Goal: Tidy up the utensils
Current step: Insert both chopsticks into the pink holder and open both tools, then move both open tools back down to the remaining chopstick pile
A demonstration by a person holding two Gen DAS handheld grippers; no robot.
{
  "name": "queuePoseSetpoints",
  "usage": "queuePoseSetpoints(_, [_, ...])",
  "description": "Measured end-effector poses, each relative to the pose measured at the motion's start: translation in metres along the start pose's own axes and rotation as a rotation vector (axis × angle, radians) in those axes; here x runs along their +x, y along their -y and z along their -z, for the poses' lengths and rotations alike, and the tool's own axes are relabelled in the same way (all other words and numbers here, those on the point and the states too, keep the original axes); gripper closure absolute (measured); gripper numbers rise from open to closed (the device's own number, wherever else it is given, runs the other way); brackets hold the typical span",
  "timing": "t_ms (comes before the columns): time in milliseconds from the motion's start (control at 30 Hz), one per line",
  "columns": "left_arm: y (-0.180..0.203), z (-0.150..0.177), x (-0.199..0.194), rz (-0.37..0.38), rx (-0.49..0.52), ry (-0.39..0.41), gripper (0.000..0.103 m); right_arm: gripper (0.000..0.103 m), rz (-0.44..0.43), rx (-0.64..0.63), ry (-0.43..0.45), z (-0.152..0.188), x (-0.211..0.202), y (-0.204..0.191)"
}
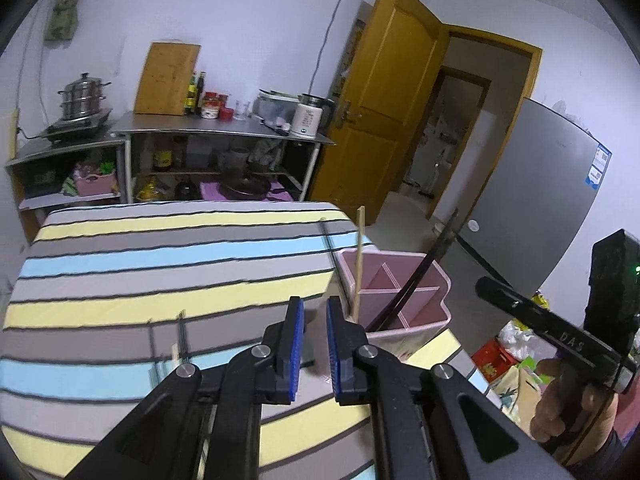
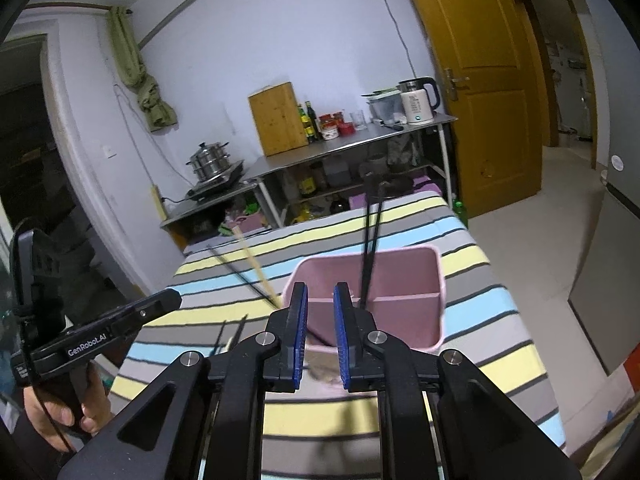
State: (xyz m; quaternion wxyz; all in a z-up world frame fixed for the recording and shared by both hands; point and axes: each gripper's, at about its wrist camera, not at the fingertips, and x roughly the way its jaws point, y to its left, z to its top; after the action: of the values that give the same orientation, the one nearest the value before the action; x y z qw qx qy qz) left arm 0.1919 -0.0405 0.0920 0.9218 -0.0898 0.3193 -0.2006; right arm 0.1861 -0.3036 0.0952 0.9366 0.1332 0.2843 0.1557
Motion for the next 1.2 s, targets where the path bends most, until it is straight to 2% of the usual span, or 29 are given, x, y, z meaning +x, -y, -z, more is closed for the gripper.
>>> queuePoseSetpoints(300, [-0.03, 0.048, -0.04, -0.075, -0.046, 0.005, 0.092, 0.09, -0.041, -0.04, -0.037, 0.035, -0.005, -0.028])
queuePoseSetpoints(633, [-0.057, 0.085, -0.05, -0.132, -0.096, -0.038, 0.092, 0.09, -0.121, -0.046, -0.112, 0.063, 0.01, -0.05])
queuePoseSetpoints(933, [-0.089, 0.102, -0.034, -0.187, -0.158, -0.094, 0.092, 0.09, -0.135, -0.078, -0.187, 0.081, 0.035, -0.065])
queuePoseSetpoints(1200, [-0.12, 0.111, 0.007, -0.243, -0.185, -0.164, 0.092, 0.09, -0.139, -0.094, -0.26, 0.095, 0.066, -0.073])
